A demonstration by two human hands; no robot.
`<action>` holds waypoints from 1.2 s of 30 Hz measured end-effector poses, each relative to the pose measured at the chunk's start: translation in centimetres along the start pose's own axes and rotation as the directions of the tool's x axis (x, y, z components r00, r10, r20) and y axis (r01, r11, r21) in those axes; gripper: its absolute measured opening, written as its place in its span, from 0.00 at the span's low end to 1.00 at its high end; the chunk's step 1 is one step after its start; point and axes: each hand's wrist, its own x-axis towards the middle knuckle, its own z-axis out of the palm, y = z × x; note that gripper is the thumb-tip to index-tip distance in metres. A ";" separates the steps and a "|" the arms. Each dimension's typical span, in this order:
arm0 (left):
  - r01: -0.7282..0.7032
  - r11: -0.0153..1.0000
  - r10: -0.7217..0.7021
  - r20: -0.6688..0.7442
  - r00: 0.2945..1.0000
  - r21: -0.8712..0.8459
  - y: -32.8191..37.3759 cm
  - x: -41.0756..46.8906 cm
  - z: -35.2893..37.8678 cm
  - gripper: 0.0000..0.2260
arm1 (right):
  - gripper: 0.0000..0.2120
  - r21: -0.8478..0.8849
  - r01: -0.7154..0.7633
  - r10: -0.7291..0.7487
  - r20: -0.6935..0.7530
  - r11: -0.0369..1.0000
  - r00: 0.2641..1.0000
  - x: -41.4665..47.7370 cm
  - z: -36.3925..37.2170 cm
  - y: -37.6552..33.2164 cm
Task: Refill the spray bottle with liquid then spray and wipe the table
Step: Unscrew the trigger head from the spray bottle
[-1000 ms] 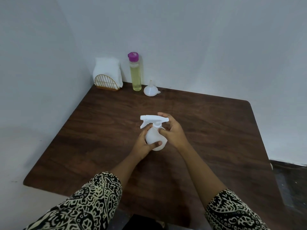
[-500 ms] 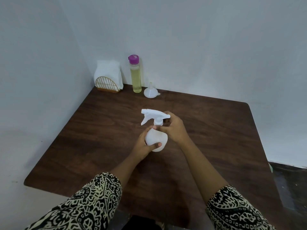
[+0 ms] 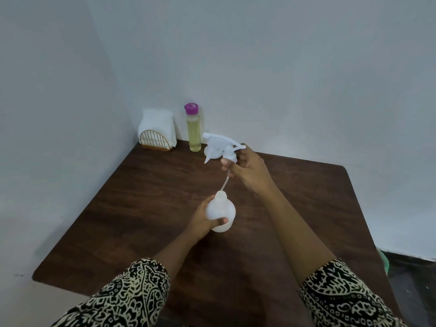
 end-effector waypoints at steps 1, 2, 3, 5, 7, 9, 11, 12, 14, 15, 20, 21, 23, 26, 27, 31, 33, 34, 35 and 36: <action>0.004 1.000 -0.004 -0.006 1.000 0.015 0.2 0.0 0.1 0.36 | 0.14 -0.013 0.011 -0.011 -0.004 1.000 1.000 0.1 -0.1 -0.3; 0.010 0.999 -0.009 -0.011 1.000 0.031 0.2 0.0 0.1 0.36 | 0.15 -0.034 0.022 -0.022 -0.009 0.999 1.000 0.3 -0.2 -0.6; 0.012 0.999 -0.011 -0.016 1.000 0.046 0.2 -0.1 0.2 0.36 | 0.15 -0.048 0.037 -0.037 -0.014 0.998 0.999 0.5 -0.3 -0.9; 0.010 0.996 -0.008 -0.021 1.000 0.085 0.3 -0.2 0.2 0.37 | 0.13 -0.057 0.068 -0.070 -0.029 0.996 0.997 0.7 -0.5 -1.5; 0.009 0.994 -0.007 -0.024 1.000 0.113 0.5 -0.3 0.3 0.36 | 0.11 -0.060 0.094 -0.096 -0.044 0.994 0.994 0.9 -0.8 -2.2; 0.005 0.990 -0.002 -0.021 1.000 0.144 1.0 -0.4 0.3 0.37 | 0.10 -0.058 0.113 -0.116 -0.046 0.992 0.992 1.0 -1.2 -2.7; -0.009 0.982 0.015 -0.027 1.000 0.187 1.9 -0.4 0.2 0.44 | 0.08 -0.056 0.119 -0.121 -0.042 0.991 0.992 1.2 -1.4 -2.9; -0.033 0.984 0.041 -0.040 0.998 0.177 2.5 -0.4 0.1 0.50 | 0.08 -0.055 0.120 -0.122 -0.041 0.991 0.992 1.2 -1.5 -2.9; -0.139 0.984 0.146 -0.063 0.987 0.108 4.6 -0.3 -0.1 0.53 | 0.06 -0.041 0.123 -0.125 -0.042 0.992 0.991 1.2 -1.6 -2.9; -0.193 0.978 0.199 -0.073 0.977 0.076 5.8 -0.4 -0.1 0.49 | 0.06 -0.027 0.123 -0.124 -0.046 0.992 0.991 1.1 -1.6 -2.9; -0.232 0.968 0.246 -0.201 0.948 0.090 7.9 -0.5 -0.1 0.22 | 0.07 0.016 0.144 -0.142 -0.084 0.989 0.986 1.0 -1.6 -3.1; -0.224 0.966 0.246 -0.199 0.948 0.128 7.7 -0.5 -0.1 0.20 | 0.09 0.012 0.147 -0.145 -0.095 0.989 0.985 1.0 -1.7 -3.2; -0.220 0.964 0.245 -0.178 0.953 0.150 6.9 -0.7 0.1 0.19 | 0.11 0.008 0.150 -0.148 -0.113 0.989 0.983 1.0 -1.8 -3.2; -0.210 0.963 0.241 -0.188 0.952 0.169 5.9 -1.0 0.4 0.17 | 0.08 0.020 0.156 -0.152 -0.137 0.988 0.979 0.8 -2.2 -3.2; -0.213 0.961 0.245 -0.194 0.950 0.175 5.8 -1.1 0.4 0.16 | 0.07 0.018 0.162 -0.158 -0.143 0.987 0.977 0.7 -2.3 -3.2; -0.215 0.948 0.256 -0.162 0.953 0.234 6.2 -0.7 0.4 0.15 | 0.07 0.044 0.178 -0.167 -0.189 0.983 0.968 0.5 -2.8 -3.0; -0.204 0.945 0.247 -0.148 0.958 0.256 6.9 -0.5 0.3 0.15 | 0.07 0.061 0.189 -0.173 -0.209 0.980 0.962 0.5 -3.0 -3.1; -0.197 0.945 0.238 -0.136 0.962 0.263 7.0 -0.4 0.2 0.15 | 0.08 0.064 0.196 -0.178 -0.223 0.979 0.959 0.5 -3.1 -3.2; -0.189 0.945 0.227 -0.120 0.966 0.268 7.1 -0.3 0.1 0.15 | 0.09 0.071 0.202 -0.181 -0.239 0.977 0.954 0.6 -3.2 -3.3; -0.183 0.945 0.217 -0.102 0.971 0.272 7.2 -0.3 0.0 0.16 | 0.08 0.089 0.209 -0.180 -0.260 0.974 0.949 0.6 -3.4 -3.5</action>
